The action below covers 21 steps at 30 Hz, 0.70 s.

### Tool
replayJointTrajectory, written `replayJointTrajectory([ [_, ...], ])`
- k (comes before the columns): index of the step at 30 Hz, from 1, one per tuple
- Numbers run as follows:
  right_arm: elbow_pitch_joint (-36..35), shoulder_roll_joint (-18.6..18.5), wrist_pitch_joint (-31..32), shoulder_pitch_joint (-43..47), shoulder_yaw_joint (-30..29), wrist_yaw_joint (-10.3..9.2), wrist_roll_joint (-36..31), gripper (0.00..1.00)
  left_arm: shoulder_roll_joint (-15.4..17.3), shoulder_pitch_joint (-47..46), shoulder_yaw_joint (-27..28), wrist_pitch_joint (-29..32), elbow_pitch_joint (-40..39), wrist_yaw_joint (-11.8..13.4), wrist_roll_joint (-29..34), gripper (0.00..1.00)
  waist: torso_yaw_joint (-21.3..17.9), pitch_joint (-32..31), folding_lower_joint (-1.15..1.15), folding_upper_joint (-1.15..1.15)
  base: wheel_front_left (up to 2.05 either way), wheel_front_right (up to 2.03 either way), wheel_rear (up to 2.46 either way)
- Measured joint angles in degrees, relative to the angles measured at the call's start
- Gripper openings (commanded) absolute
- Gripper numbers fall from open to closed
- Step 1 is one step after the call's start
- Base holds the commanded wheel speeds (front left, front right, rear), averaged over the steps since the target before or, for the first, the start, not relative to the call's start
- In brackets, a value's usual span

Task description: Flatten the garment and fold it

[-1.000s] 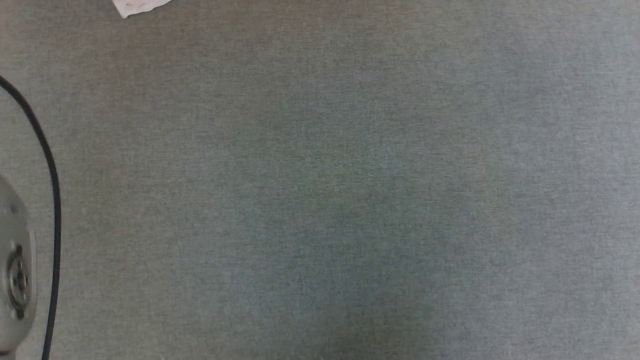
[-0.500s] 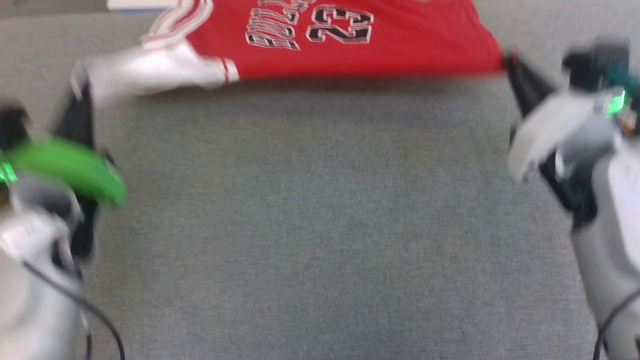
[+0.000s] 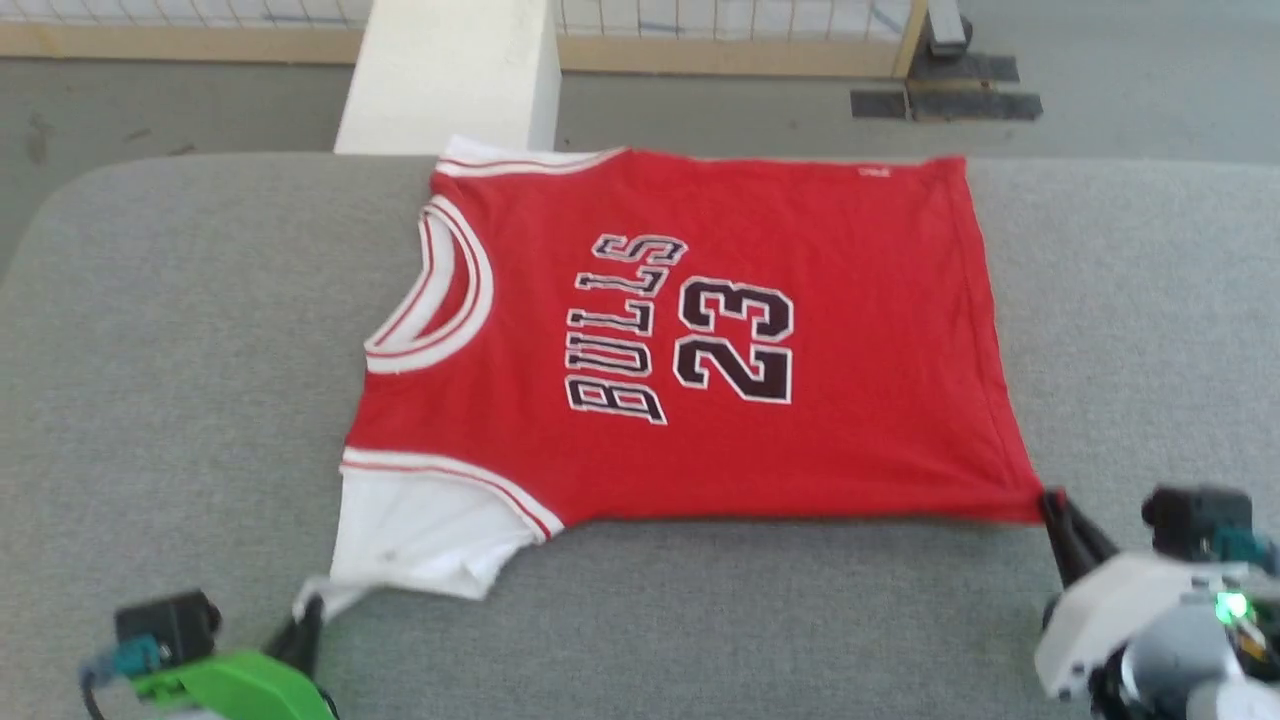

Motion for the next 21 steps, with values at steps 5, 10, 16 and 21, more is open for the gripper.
replayJointTrajectory([
  [5,-4.02,1.63,2.16,7.32,-1.59,0.00,-0.58,0.00,-0.53,6.39,-1.03,1.90,-1.86,1.98,-0.20,0.00,0.63,-2.00,0.00,0.00,0.00,0.00,0.00],
  [10,-7.42,2.20,4.27,13.15,-2.65,0.01,-1.42,0.00,-0.56,12.04,-1.32,2.35,-3.37,3.74,-0.40,0.00,0.44,-2.69,0.00,0.00,0.00,0.00,0.00],
  [16,-9.10,2.31,0.40,15.80,-1.88,0.00,-1.37,0.00,-1.41,12.41,-2.05,-3.67,-5.42,5.10,3.45,0.00,0.79,-2.79,0.00,0.00,0.00,0.00,0.00],
  [21,-8.50,2.36,-6.15,14.97,0.36,0.00,-2.05,0.00,-3.70,7.26,-4.36,-11.12,-3.70,5.06,8.96,0.00,0.48,-2.60,0.00,0.00,0.00,0.00,0.00],
])
